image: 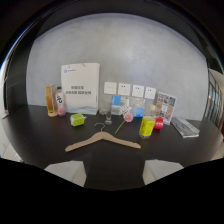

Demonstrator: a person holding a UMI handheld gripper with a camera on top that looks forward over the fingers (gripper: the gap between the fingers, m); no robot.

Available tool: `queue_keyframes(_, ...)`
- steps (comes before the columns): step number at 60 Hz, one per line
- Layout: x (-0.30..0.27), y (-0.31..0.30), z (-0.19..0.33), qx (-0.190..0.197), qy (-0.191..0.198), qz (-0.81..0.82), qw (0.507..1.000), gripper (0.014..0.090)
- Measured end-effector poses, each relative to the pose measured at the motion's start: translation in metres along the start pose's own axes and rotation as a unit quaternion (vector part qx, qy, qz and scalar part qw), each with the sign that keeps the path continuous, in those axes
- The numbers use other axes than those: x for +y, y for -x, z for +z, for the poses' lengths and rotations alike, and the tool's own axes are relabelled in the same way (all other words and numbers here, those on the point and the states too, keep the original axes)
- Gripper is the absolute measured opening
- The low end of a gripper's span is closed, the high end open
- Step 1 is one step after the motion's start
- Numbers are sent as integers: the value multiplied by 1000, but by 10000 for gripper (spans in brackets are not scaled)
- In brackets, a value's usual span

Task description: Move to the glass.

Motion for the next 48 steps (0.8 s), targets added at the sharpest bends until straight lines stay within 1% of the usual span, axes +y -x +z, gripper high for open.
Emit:
queue_keyframes(10, 4, 5, -8, 23, -1, 0, 1000, 861)
queue_keyframes(16, 9, 19, -14, 31, -1, 2, 1000, 853)
queue_keyframes(25, 10, 31, -10, 41, 3, 2, 999, 856)
queue_keyframes(37, -13, 45, 19, 44, -12, -7, 999, 855)
queue_keyframes(48, -40, 48, 71, 45, -22, -16, 999, 857)
